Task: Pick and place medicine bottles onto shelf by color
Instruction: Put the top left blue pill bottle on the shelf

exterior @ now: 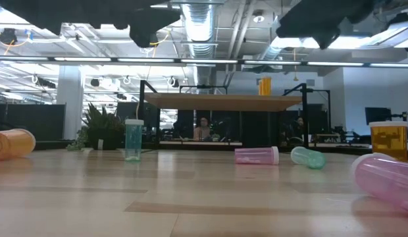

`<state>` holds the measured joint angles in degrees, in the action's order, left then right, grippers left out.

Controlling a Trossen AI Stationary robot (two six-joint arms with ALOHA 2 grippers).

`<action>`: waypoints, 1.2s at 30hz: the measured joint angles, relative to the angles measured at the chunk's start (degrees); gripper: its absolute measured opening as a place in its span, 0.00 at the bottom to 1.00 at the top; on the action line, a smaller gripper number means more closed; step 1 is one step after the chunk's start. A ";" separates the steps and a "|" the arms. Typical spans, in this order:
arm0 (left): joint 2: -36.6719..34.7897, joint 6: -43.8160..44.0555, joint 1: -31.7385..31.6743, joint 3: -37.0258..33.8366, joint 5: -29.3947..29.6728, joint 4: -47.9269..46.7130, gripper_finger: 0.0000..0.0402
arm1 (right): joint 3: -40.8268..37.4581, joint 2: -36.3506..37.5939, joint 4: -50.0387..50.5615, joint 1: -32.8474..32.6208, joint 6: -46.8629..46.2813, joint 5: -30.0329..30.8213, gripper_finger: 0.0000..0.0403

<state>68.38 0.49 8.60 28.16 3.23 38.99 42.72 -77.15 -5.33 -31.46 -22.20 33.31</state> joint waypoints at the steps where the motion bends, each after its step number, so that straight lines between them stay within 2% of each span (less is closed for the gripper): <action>1: 0.73 -0.08 0.00 0.31 -0.76 0.11 0.55 | 0.00 -0.15 -0.16 0.80 -0.17 -1.58 0.29; 5: 3.48 -1.28 -0.22 2.90 -3.36 -2.89 0.55 | 0.00 0.17 -0.42 2.99 1.19 -3.07 0.28; 8: 5.56 -3.06 -0.72 5.21 -2.85 -8.31 0.55 | -0.01 2.63 -0.66 3.45 5.64 -2.69 0.27; 13: 10.04 -7.00 -1.86 7.86 7.14 -8.97 0.55 | 0.04 6.79 -0.39 3.29 12.27 5.81 0.27; 16: 13.14 -8.37 -3.64 8.64 5.90 -9.07 0.55 | 0.07 7.90 0.00 2.94 13.65 8.67 0.27; 22: 19.03 -8.06 -9.29 8.90 3.18 -7.28 0.53 | -0.05 5.50 5.60 5.15 14.21 9.02 0.27; 25: 19.83 -7.28 -13.56 9.82 -0.27 -7.56 0.50 | -0.04 5.21 2.24 8.41 16.80 6.53 0.27; 29: 19.80 -5.88 -18.16 15.12 -5.92 -13.16 0.46 | 0.06 7.98 -2.18 13.10 24.04 -3.52 0.27; 33: 19.69 -6.88 -18.91 21.74 -6.31 -27.21 0.42 | -0.01 11.94 -0.30 15.26 25.57 -4.71 0.26; 36: 19.71 -8.78 -17.19 26.26 -3.51 -37.18 0.40 | -0.02 15.20 0.37 15.16 26.76 -4.77 0.26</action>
<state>88.09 -8.28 -8.59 54.41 -0.28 1.81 42.70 -61.96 -4.96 -16.30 4.57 28.53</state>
